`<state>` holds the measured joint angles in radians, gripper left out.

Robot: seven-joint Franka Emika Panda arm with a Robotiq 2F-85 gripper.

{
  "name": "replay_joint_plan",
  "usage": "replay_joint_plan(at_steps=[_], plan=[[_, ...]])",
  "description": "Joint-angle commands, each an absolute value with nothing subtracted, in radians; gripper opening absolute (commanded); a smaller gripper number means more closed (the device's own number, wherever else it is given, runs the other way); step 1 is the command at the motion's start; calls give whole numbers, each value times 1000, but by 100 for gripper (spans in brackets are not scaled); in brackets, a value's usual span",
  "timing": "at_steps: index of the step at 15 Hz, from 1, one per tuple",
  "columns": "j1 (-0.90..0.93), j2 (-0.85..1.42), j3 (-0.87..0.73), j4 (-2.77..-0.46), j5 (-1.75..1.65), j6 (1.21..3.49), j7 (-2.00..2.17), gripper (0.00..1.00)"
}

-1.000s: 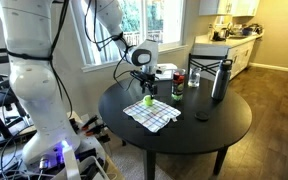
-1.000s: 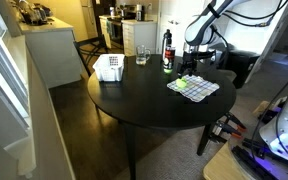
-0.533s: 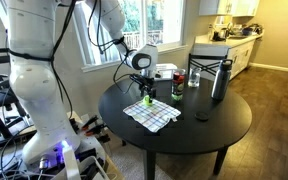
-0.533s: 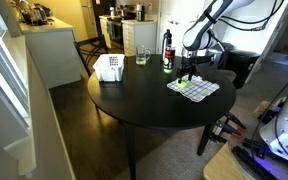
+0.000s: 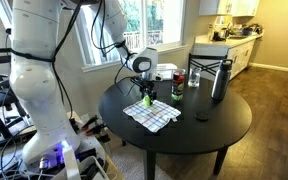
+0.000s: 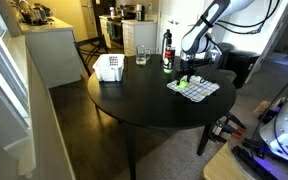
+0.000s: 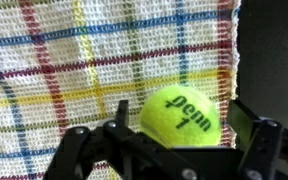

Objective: Place the tennis ball with the other tennis balls

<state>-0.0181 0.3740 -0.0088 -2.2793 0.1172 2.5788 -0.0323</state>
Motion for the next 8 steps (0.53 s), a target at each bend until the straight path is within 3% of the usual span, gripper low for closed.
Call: replay_joint_plan(at_steps=[1, 2, 3, 8], plan=[[-27, 395, 1, -2273, 112, 2616, -36, 100], [-28, 397, 2, -2274, 112, 2622, -40, 75], [-29, 398, 4, -2274, 112, 2626, -43, 73], [-20, 378, 0, -2278, 95, 2637, -34, 43]])
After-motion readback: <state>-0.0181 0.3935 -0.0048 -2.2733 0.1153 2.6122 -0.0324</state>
